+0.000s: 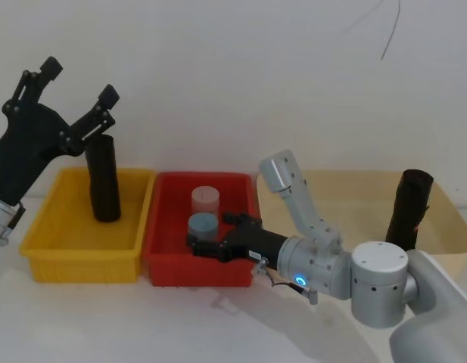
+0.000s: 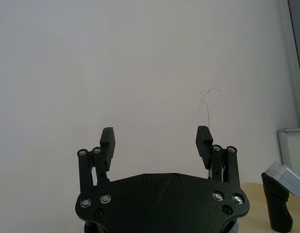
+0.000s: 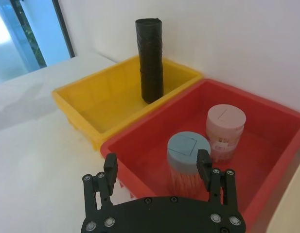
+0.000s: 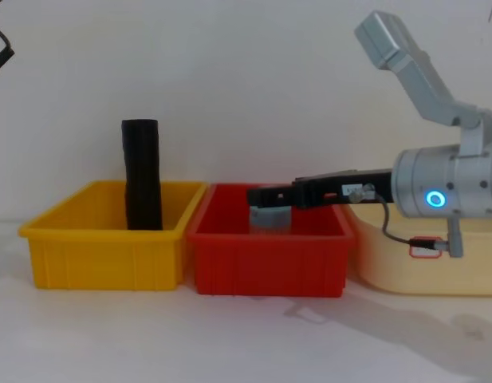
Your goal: Pick up the garbage bag with the one hand and transfer it to the other hand.
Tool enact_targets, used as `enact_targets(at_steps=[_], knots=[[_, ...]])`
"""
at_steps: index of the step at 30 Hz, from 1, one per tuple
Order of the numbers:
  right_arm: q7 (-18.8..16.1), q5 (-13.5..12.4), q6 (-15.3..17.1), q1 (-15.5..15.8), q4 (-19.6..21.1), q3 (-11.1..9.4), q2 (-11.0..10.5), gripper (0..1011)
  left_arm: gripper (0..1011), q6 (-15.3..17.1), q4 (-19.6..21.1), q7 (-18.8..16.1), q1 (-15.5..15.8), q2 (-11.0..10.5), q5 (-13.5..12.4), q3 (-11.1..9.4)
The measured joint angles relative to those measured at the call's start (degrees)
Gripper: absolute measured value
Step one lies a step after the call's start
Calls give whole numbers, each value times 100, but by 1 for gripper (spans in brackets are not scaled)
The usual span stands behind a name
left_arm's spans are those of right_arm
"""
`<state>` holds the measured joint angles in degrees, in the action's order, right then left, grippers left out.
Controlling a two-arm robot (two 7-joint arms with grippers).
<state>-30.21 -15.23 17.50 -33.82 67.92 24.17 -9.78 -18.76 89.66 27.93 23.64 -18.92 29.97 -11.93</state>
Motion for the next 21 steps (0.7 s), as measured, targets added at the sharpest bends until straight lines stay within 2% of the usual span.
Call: enact_targets(at_steps=[21], knots=[[113,48,-431,-616,-1140,153,261,1000,1002,1,9,-4,-8,-6,0,7]])
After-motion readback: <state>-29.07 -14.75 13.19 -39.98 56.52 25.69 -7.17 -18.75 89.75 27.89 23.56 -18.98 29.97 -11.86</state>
